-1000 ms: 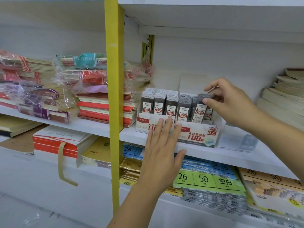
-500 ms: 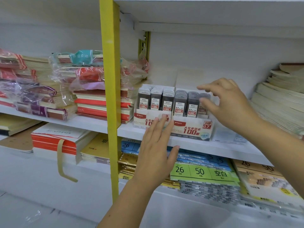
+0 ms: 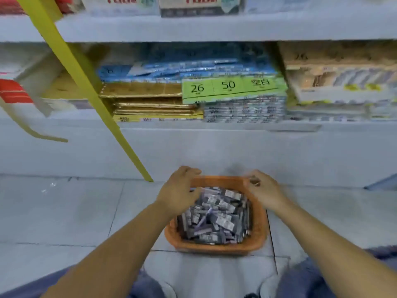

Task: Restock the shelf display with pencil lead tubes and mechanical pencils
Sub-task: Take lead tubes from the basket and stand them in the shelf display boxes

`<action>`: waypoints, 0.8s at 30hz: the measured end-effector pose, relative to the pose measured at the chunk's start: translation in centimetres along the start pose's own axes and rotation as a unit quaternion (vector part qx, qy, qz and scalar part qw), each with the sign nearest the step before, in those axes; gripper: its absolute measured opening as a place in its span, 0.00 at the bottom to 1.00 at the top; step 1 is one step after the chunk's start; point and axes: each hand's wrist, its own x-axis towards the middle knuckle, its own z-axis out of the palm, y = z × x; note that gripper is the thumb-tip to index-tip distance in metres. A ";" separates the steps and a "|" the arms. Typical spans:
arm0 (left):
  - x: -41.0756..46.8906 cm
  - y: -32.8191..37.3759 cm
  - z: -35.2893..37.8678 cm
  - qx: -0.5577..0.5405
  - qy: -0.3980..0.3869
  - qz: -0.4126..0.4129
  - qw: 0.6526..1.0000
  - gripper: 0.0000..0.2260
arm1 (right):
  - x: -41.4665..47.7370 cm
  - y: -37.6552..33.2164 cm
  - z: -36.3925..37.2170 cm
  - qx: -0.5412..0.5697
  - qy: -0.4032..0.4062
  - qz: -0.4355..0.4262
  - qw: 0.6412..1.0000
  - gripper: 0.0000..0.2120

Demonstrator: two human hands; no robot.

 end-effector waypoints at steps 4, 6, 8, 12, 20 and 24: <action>-1.0 -3.7 7.9 -0.047 -0.088 -0.108 0.989 0.24 | 0.2 7.2 6.2 -0.046 -0.107 0.084 0.990 0.14; -1.8 -5.3 10.6 -0.052 -0.090 -0.154 0.983 0.26 | 0.5 9.1 8.3 -0.074 -0.133 0.093 0.984 0.18; -2.3 -6.7 12.7 -0.072 -0.046 -0.187 0.979 0.27 | 1.0 10.3 10.0 -0.099 -0.128 0.089 0.983 0.22; -2.5 -7.8 14.5 -0.092 -0.013 -0.253 0.963 0.36 | 1.4 11.6 12.9 -0.162 -0.120 0.078 0.976 0.29; -1.6 -7.8 16.6 -0.072 0.009 -0.327 0.942 0.36 | 1.8 12.7 14.0 -0.156 -0.097 0.073 0.980 0.18; -0.9 -7.8 17.2 -0.138 0.032 -0.340 0.930 0.28 | 2.3 13.0 13.2 -0.119 -0.124 0.061 0.983 0.14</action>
